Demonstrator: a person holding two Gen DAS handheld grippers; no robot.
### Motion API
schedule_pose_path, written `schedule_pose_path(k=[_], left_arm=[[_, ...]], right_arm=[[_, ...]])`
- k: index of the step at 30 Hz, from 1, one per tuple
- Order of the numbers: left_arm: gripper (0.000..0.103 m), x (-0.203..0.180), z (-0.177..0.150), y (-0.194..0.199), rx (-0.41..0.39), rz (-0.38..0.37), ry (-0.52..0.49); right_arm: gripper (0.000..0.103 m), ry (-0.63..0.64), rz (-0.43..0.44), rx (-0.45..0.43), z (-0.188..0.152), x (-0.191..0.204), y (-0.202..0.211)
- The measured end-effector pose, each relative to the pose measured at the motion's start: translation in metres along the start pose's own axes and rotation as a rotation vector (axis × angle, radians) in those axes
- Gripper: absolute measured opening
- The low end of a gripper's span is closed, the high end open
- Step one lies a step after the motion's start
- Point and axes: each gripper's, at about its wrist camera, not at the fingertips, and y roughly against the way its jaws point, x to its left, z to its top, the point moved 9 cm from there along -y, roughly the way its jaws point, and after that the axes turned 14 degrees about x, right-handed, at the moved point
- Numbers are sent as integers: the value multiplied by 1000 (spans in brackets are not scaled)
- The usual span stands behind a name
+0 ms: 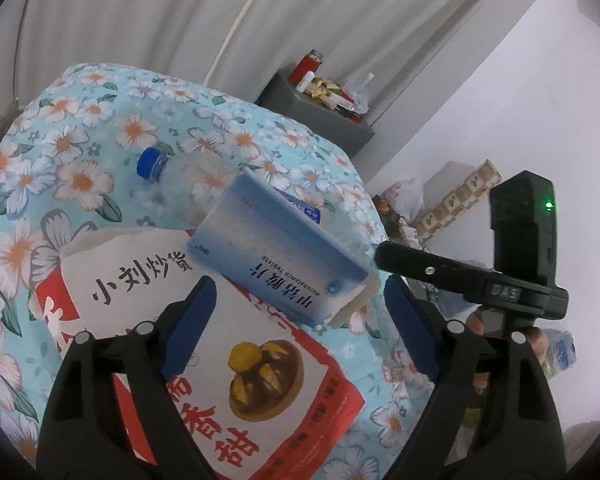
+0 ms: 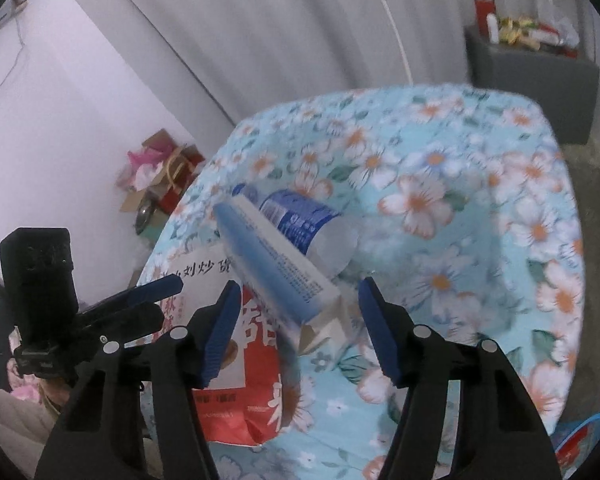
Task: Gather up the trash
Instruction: 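Grasp the blue-label plastic bottle with the right tool while the left grasps the medicine box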
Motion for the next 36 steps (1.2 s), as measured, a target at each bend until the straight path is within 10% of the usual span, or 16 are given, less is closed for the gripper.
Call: schedule_pose_path(k=[18, 22, 36], left_arm=[[73, 8, 4, 1, 5, -92, 73], [59, 17, 2, -6, 23, -84, 122], [45, 32, -2, -13, 34, -83, 178]], right_arm=[[57, 147, 122, 73, -31, 59, -21], [57, 169, 119, 97, -35, 66, -28], [58, 237, -126, 93, 51, 24, -17]])
